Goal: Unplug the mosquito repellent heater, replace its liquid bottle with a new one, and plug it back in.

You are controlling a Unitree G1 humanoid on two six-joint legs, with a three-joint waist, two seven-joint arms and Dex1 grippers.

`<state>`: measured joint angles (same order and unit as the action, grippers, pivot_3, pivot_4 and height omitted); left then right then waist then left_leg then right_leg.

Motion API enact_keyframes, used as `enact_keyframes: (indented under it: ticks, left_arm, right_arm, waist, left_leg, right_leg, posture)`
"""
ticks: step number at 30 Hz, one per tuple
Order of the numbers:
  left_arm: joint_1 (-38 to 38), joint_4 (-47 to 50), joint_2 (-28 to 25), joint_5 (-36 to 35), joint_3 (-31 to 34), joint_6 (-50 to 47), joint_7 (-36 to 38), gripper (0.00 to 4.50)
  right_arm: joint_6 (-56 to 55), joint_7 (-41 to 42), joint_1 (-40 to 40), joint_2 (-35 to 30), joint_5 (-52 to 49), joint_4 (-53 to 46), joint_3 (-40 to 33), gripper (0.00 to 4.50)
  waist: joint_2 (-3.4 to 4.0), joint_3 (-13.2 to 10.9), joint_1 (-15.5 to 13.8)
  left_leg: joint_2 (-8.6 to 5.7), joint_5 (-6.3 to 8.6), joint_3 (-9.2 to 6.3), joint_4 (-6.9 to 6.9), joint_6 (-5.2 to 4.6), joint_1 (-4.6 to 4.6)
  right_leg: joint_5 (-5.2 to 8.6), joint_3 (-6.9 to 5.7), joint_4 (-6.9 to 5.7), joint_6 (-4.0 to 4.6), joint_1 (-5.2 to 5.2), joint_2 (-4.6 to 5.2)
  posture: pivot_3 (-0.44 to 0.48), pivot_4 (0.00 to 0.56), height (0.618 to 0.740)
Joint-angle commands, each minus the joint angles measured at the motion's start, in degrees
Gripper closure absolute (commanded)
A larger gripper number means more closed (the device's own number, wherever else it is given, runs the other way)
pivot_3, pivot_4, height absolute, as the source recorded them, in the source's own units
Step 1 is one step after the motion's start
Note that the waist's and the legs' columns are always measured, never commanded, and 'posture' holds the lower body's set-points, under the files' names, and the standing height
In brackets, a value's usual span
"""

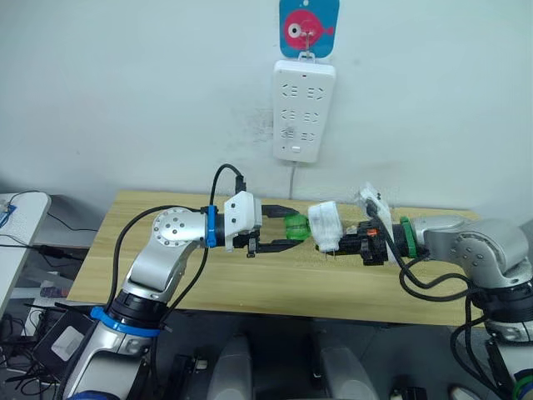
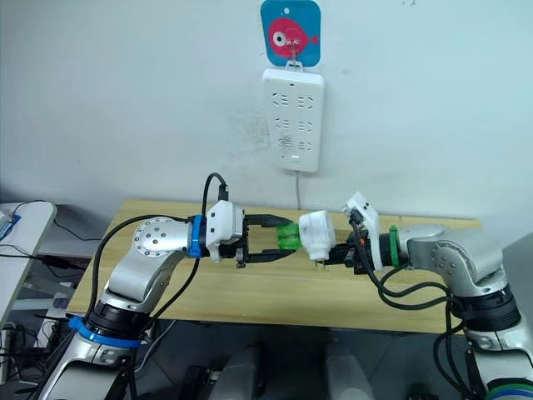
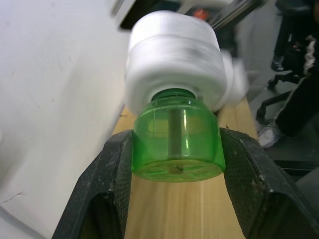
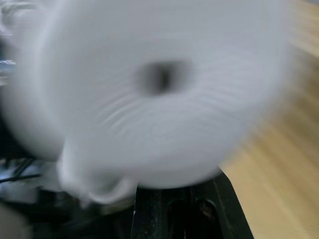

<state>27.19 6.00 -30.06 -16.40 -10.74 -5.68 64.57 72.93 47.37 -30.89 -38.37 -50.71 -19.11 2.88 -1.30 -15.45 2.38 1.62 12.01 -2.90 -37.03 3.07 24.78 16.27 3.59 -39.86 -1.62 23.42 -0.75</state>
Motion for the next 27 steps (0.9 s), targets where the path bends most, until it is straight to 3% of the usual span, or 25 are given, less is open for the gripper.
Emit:
enact_keyframes:
  ticks: [1, 8, 15, 22, 27]
  left_arm:
    - [0.3, 0.2, -0.7, 1.1, -0.5, 0.9, 0.3, 2.26]
    - [0.6, -0.4, -0.6, 1.8, -1.5, 1.5, 1.6, 2.26]
    - [-0.2, 0.9, -0.7, 0.9, -1.7, 1.5, 3.3, 2.26]
    - [-0.5, 2.4, -0.2, -0.6, -1.1, 0.6, 3.5, 2.26]
    - [-1.0, 3.4, -0.4, -1.1, -0.5, -0.1, 2.7, 2.26]
  right_arm:
    - [4.1, -1.9, -0.2, 0.9, -6.7, -4.9, -4.7, 4.45]
    - [7.9, -9.4, -2.3, 5.6, -12.5, -4.6, -8.2, 4.45]
    - [7.4, -15.2, -11.9, 9.9, -11.3, 5.7, -10.4, 4.45]
    - [-5.6, -10.2, -14.5, 6.8, 3.7, 15.4, -0.7, 4.45]
    - [-9.1, -5.3, -13.0, 5.2, 7.4, 16.3, 2.4, 4.45]
  waist:
    - [0.0, 0.0, 0.0]
    - [0.0, 0.0, 0.1]
    - [0.0, 0.0, 0.8]
    - [0.0, 0.0, 0.8]
    - [0.0, 0.0, 0.8]
  left_leg:
    - [-0.01, 0.0, 0.0, 0.0, 0.0, 0.0]
    - [-0.02, 0.0, 0.0, 0.0, 0.0, 0.0]
    - [-0.02, 0.0, 0.02, 0.01, 0.0, 0.0]
    - [-0.02, 0.0, 0.02, 0.02, 0.0, 0.02]
    - [0.0, 0.0, 0.02, 0.02, 0.0, 0.01]
  right_leg:
    - [0.0, -0.01, 0.0, 0.0, 0.0, 0.0]
    - [0.0, 0.0, 0.0, 0.0, 0.0, 0.0]
    - [0.0, 0.01, -0.02, 0.01, 0.0, 0.0]
    - [0.0, 0.02, 0.01, 0.0, 0.02, 0.04]
    - [0.0, 0.01, 0.0, 0.0, 0.03, 0.04]
  posture:
    - [-0.041, 0.209, 0.74]
    - [-0.049, 0.204, 0.74]
    - [-0.051, 0.201, 0.74]
    - [-0.033, 0.206, 0.74]
    - [-0.02, 0.211, 0.74]
